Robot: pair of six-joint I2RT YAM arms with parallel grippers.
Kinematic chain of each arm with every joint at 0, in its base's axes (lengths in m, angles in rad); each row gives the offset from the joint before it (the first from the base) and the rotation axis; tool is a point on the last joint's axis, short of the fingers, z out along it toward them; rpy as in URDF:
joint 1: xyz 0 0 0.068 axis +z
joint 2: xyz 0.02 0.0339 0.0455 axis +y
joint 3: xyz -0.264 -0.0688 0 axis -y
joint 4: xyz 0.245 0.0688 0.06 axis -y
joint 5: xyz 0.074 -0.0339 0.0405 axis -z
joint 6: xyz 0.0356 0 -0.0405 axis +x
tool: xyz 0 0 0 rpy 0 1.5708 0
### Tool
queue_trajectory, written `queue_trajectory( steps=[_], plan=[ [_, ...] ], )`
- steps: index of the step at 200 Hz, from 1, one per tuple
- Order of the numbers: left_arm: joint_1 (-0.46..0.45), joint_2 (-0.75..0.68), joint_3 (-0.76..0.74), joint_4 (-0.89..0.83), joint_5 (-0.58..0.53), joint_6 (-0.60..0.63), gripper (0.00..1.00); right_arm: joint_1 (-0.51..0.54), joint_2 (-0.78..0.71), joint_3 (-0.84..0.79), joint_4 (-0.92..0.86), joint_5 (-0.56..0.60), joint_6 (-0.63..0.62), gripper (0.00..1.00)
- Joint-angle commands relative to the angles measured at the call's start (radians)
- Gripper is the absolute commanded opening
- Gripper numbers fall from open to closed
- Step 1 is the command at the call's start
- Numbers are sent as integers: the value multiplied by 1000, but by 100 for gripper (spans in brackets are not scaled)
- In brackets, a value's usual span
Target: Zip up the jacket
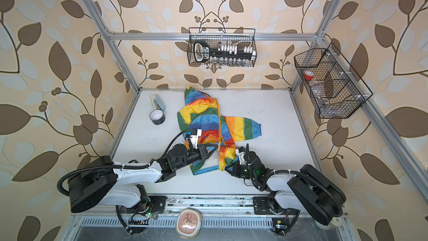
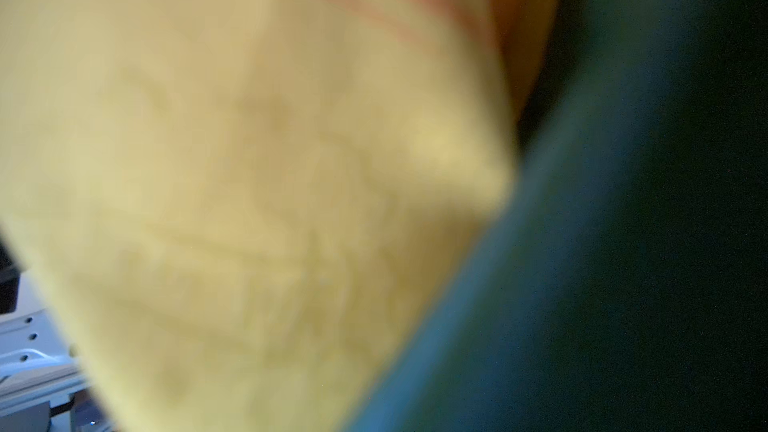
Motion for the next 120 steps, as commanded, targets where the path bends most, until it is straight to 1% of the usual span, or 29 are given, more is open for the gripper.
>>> queue_trajectory(
  steps=[1,18,70,88,94,120],
  plan=[
    [-9,-41,9,32,-33,15,0,6,20,21,74,-14,21,5],
    [-9,-53,7,26,-38,18,0,6,28,19,110,-20,32,0],
    [-7,-137,21,-57,-61,53,0,5,18,31,201,-37,66,0],
    [6,-186,40,-125,-60,62,0,6,-10,43,213,-27,67,0],
    [14,-199,51,-151,-52,91,0,5,-23,48,212,-21,66,0],
    [68,-258,105,-285,-6,129,0,6,-104,66,202,45,39,0]
  ],
)
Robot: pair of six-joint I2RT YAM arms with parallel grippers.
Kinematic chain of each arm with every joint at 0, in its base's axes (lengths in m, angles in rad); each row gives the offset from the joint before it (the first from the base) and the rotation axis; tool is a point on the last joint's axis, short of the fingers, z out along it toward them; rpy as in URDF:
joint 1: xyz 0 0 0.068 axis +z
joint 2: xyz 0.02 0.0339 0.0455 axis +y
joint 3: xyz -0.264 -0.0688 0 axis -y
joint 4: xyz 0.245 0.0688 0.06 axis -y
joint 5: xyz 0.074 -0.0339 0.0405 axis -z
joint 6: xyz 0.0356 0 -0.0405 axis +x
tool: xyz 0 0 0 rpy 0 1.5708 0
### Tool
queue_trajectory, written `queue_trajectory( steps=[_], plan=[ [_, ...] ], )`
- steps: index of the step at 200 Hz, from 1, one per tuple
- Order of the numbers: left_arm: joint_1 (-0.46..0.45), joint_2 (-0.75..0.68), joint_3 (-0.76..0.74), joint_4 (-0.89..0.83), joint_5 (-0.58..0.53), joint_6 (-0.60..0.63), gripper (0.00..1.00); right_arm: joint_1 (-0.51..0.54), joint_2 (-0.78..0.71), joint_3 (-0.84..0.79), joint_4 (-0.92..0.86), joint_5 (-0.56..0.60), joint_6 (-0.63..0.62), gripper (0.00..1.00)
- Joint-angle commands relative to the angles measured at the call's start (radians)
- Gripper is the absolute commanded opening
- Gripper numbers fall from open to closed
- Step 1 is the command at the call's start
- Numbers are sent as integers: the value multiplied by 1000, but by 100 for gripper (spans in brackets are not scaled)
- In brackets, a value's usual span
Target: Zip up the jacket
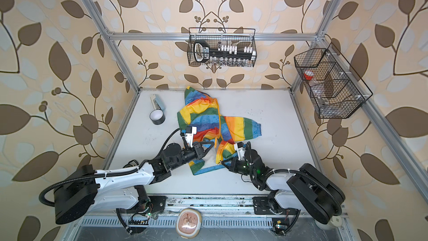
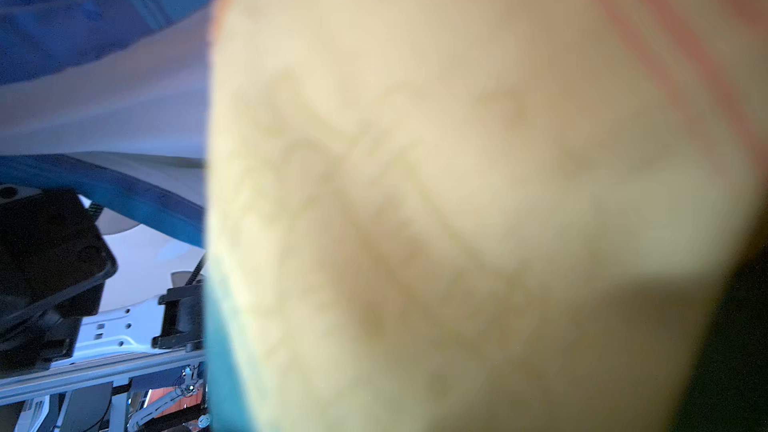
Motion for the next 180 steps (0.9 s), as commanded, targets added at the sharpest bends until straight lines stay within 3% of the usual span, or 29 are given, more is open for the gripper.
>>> queue_trajectory(
  steps=[1,32,60,99,134,162,180],
  plan=[
    [46,-67,80,-109,32,73,0,5,-70,39,38,58,-12,0],
    [82,-133,179,-338,17,175,0,-17,-188,73,-24,165,-101,0],
    [103,-80,346,-567,-39,234,0,-58,-237,119,-39,174,-195,0],
    [116,-22,435,-553,75,389,0,-140,-156,202,-19,65,-280,0],
    [129,-39,513,-655,-17,435,0,-171,-131,248,29,56,-301,0],
    [149,-59,413,-448,-18,402,0,-200,-47,345,31,-52,-255,0],
    [180,-41,340,-269,-4,315,0,-211,31,356,233,-147,-190,0]
  ],
)
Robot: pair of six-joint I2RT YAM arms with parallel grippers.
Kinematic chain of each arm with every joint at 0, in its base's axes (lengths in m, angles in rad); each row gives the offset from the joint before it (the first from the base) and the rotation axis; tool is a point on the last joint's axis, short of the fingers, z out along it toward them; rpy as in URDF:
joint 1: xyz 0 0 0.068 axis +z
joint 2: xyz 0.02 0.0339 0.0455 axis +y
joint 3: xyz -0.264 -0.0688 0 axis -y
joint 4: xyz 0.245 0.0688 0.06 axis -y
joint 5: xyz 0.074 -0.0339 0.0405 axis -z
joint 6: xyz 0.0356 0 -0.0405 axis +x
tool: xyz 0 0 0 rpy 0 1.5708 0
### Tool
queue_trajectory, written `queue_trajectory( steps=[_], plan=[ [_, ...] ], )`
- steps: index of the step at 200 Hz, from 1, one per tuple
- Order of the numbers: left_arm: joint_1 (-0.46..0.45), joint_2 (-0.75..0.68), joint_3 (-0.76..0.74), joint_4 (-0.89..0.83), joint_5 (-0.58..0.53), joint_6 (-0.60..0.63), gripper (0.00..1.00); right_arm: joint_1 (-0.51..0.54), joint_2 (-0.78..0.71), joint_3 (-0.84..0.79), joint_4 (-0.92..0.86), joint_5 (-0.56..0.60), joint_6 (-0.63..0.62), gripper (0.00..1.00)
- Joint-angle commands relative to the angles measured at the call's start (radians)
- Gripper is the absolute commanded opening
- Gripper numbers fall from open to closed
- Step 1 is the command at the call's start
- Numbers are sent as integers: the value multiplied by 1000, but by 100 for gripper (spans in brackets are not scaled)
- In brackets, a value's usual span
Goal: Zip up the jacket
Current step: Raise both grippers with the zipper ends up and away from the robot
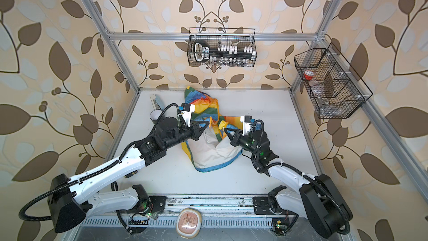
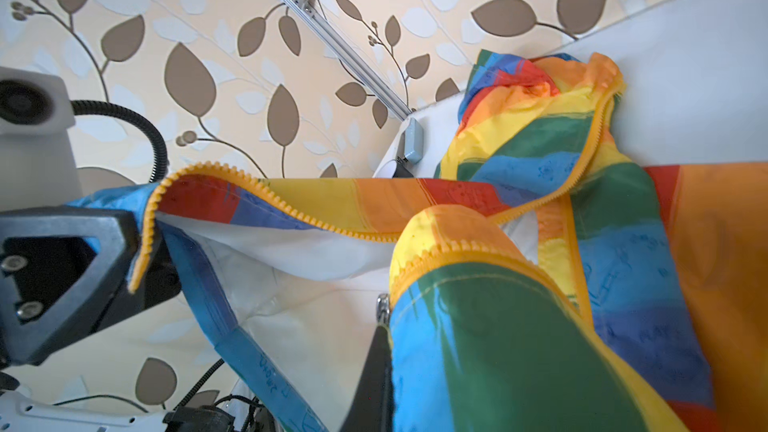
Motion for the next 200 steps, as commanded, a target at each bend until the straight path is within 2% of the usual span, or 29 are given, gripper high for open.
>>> queue_trajectory(
  steps=[1,21,39,46,80,111,140,200],
  plan=[
    [38,-5,-72,253,-9,-61,0,-15,78,40,236,-147,66,0],
    [55,32,-117,411,-7,-108,0,-47,193,65,439,-192,241,0],
    [59,58,-167,578,-40,-124,0,-68,334,68,811,-213,443,0],
    [62,71,-177,632,-41,-133,0,-74,371,86,831,-209,490,0],
    [69,160,-136,734,43,-149,0,-58,399,131,833,-230,457,0],
    [85,211,-135,832,56,-181,0,-58,362,128,833,-247,427,0],
    [87,242,-129,936,79,-204,0,-58,345,125,832,-268,435,0],
    [87,309,-86,1037,171,-275,0,-45,320,142,832,-284,452,0]
  ],
)
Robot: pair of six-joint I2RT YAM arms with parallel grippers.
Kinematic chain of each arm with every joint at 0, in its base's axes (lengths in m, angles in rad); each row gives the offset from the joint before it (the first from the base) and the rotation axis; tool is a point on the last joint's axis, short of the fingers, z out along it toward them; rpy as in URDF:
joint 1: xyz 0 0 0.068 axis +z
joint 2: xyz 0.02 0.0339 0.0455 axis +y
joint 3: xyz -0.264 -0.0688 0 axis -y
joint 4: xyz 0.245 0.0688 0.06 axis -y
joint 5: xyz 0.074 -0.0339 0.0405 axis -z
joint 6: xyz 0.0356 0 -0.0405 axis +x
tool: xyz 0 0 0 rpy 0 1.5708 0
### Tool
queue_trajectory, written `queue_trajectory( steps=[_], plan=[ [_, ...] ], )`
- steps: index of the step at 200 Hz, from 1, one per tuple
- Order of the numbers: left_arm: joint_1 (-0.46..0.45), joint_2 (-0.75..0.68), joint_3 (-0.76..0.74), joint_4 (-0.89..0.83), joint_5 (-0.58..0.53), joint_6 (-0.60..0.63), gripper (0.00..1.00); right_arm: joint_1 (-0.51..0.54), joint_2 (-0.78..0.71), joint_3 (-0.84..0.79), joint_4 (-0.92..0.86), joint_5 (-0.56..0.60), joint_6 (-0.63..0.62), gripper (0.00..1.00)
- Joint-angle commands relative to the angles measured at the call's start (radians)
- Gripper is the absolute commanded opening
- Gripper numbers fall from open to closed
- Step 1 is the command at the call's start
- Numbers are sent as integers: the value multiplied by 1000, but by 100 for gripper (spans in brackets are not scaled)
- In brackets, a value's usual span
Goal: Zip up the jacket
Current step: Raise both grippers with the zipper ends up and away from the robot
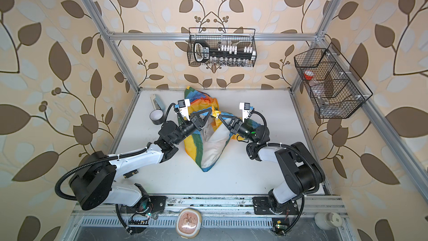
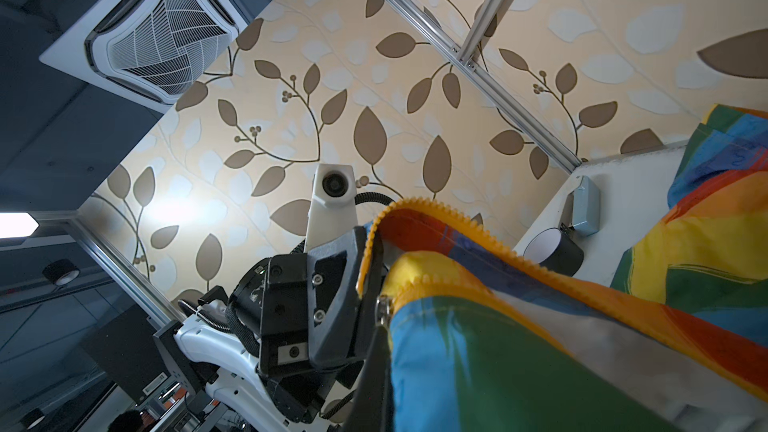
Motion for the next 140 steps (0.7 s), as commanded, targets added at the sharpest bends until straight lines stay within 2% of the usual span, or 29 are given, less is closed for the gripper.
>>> queue_trajectory(
  steps=[1,140],
  plan=[
    [11,17,57,147,65,-43,0,10,-29,35,76,-26,27,0],
    [9,59,4,215,26,-91,0,35,-70,24,76,38,6,0]
  ],
)
